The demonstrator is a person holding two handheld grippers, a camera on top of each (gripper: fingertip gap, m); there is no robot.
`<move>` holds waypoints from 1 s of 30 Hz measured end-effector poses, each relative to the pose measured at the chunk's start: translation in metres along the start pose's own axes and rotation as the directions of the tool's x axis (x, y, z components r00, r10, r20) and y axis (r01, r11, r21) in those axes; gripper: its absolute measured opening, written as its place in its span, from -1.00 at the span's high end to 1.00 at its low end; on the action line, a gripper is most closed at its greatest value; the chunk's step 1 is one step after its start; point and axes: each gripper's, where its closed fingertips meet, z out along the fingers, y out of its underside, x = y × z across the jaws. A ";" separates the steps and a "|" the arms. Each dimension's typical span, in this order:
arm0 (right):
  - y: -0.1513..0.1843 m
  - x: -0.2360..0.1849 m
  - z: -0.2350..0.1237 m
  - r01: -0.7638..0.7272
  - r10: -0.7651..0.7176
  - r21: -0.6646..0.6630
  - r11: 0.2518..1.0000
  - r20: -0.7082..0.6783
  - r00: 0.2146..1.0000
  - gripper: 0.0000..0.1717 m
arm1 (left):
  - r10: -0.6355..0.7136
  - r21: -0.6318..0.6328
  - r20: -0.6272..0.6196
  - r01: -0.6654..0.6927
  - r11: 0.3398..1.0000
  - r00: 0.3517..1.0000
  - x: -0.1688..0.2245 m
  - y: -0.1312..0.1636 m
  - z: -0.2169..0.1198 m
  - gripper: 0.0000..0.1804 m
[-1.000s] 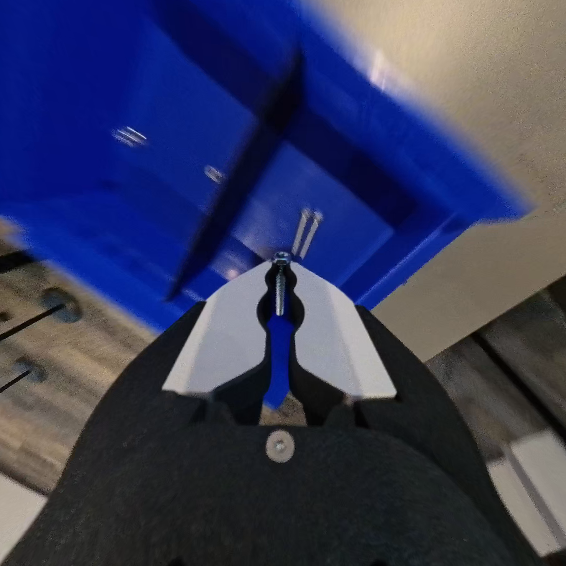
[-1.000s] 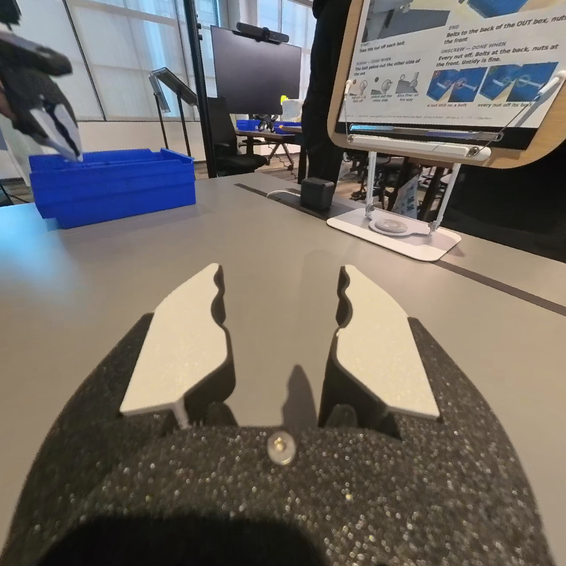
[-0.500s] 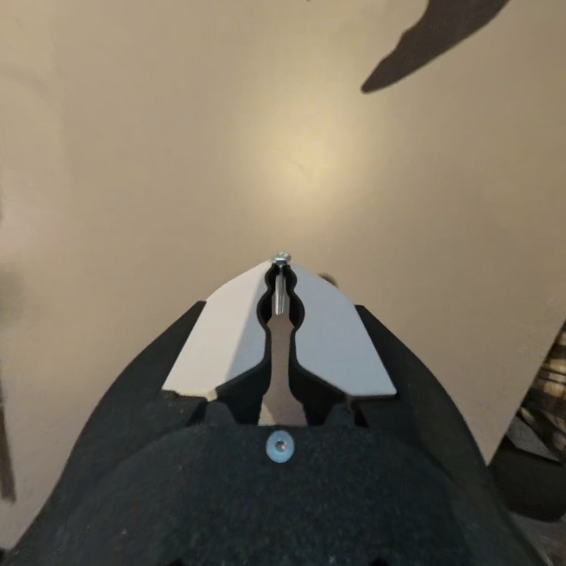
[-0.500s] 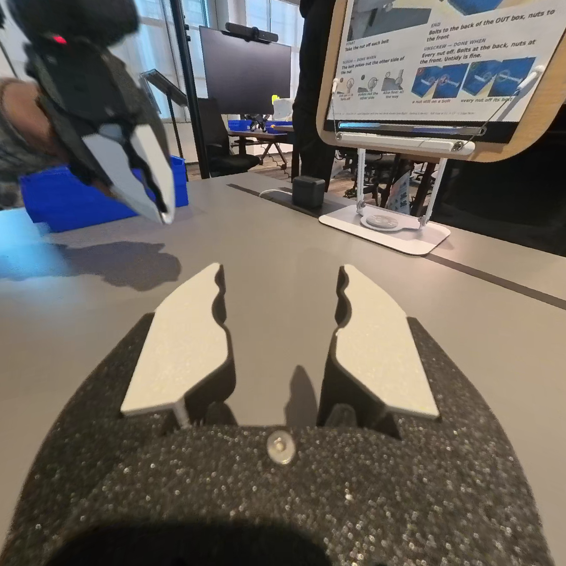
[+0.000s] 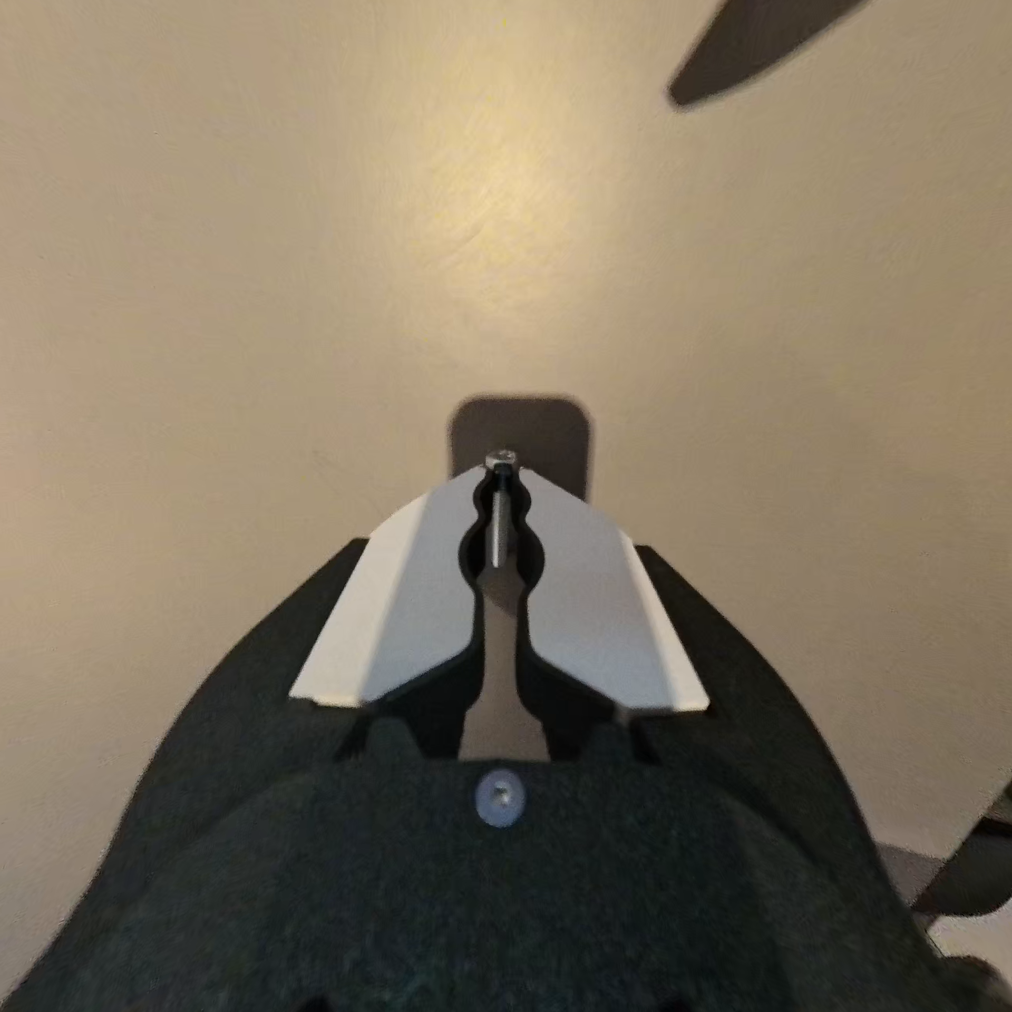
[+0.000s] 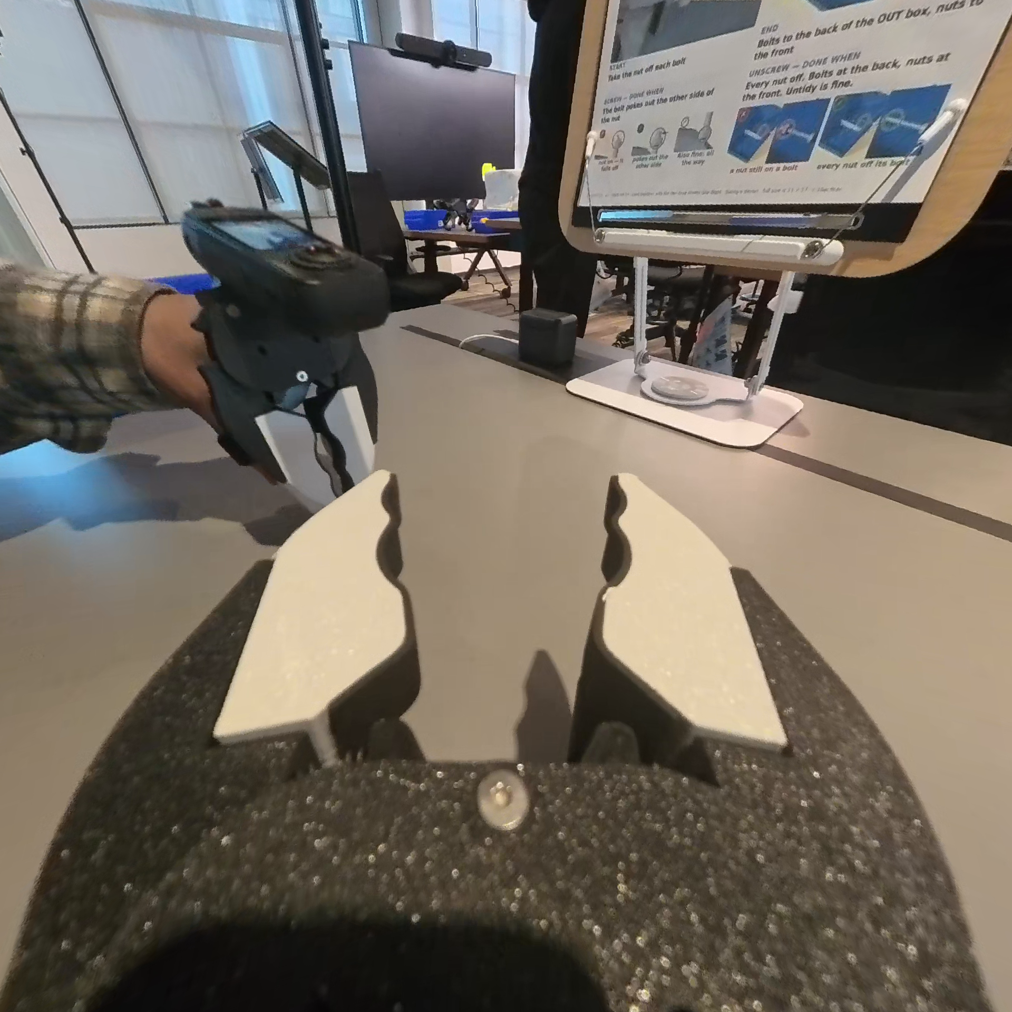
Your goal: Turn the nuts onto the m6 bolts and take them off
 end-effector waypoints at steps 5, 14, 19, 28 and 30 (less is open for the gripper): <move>0.004 -0.003 0.003 0.013 -0.013 -0.022 1.000 0.007 1.000 0.16 | -0.010 0.029 -0.011 0.010 1.000 1.000 0.000 0.001 0.003 0.94; 0.002 -0.003 0.001 0.037 -0.037 -0.025 0.999 0.003 0.999 0.14 | -0.047 0.239 0.025 0.039 0.970 0.999 -0.006 0.003 -0.051 0.76; 0.003 0.010 -0.001 0.032 -0.034 -0.040 0.999 -0.051 0.998 0.12 | -0.149 0.395 0.147 0.080 0.915 0.978 -0.036 0.057 -0.145 0.64; 0.002 0.034 -0.004 0.031 -0.051 -0.117 0.993 -0.179 0.982 0.13 | -0.445 0.425 0.232 0.321 0.846 0.865 -0.115 0.290 -0.232 0.67; 0.000 0.036 0.000 0.022 -0.049 -0.135 0.991 -0.196 0.979 0.13 | -0.457 0.395 0.220 0.350 0.850 0.862 -0.123 0.328 -0.228 0.66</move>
